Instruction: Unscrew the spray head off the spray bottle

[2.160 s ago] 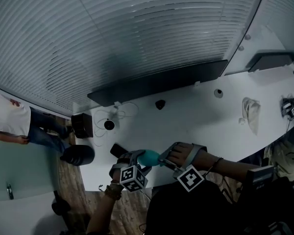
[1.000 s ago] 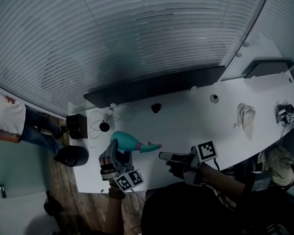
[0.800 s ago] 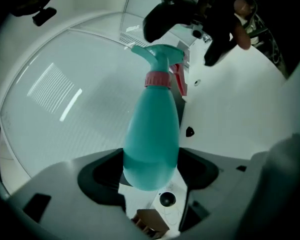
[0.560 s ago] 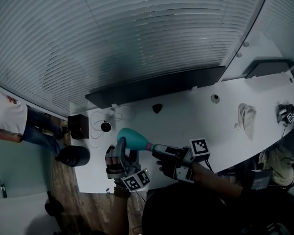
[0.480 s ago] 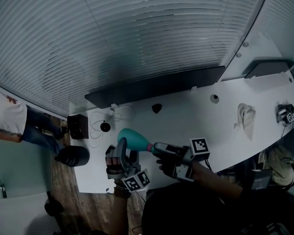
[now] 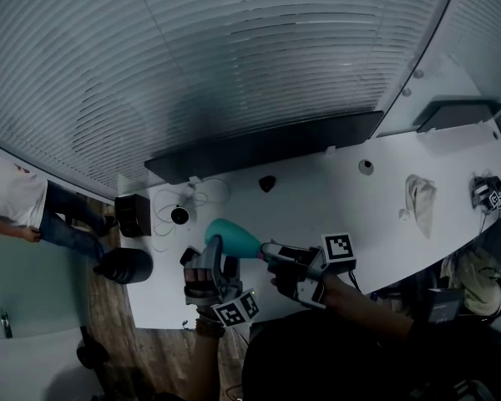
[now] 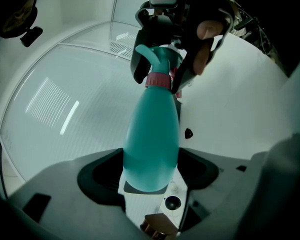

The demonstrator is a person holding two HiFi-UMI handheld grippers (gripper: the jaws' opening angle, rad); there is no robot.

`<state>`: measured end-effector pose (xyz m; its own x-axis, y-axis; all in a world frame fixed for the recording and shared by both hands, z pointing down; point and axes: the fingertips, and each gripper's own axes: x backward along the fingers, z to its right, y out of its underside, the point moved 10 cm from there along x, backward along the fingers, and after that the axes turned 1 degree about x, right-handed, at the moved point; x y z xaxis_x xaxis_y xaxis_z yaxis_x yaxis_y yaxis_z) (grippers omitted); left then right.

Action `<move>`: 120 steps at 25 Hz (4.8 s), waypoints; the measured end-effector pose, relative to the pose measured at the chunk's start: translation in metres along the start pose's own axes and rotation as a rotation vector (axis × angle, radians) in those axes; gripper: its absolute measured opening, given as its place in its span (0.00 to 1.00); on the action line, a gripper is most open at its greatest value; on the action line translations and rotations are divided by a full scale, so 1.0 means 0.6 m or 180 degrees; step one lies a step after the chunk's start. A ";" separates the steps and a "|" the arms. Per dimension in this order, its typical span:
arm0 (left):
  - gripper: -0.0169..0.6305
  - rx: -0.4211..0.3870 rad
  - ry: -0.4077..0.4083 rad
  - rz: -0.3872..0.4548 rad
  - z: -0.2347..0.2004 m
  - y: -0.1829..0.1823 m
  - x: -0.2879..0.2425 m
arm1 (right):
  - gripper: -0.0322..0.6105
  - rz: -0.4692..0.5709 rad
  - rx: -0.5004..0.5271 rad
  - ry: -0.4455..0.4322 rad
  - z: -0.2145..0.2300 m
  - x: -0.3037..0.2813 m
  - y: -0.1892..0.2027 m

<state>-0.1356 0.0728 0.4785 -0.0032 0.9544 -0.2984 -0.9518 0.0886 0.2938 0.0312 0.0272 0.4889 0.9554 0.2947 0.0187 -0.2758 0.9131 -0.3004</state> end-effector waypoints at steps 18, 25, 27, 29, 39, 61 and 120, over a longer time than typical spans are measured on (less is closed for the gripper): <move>0.55 0.0052 0.1118 0.0073 0.010 0.009 -0.003 | 0.25 -0.1139 0.3092 0.1317 -0.044 -0.011 -0.011; 0.55 0.0947 0.2584 0.0169 0.030 0.011 0.000 | 0.25 -0.2434 0.5464 0.1821 -0.066 -0.024 0.045; 0.55 0.1020 0.2984 0.0214 0.045 0.013 0.003 | 0.25 -0.2863 0.5952 0.1828 -0.063 -0.023 0.064; 0.55 0.0985 0.3333 0.0279 0.058 0.011 0.007 | 0.25 -0.3337 0.6410 0.1780 -0.057 -0.018 0.084; 0.55 0.0747 0.5452 0.0755 0.124 0.018 0.021 | 0.25 -0.4667 0.8693 0.0467 -0.001 0.025 0.194; 0.55 0.1897 0.6561 0.0636 0.148 0.084 0.006 | 0.25 -0.4365 0.8762 0.0356 -0.026 0.039 0.144; 0.55 0.2343 0.2212 0.0773 0.254 0.004 -0.052 | 0.25 -0.3097 0.6863 0.2648 0.057 0.009 0.022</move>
<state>-0.0908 0.0867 0.6267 -0.5679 0.6160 -0.5459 -0.4800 0.2910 0.8276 0.0292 0.0504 0.5179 0.5115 0.1914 -0.8377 0.8499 -0.2566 0.4603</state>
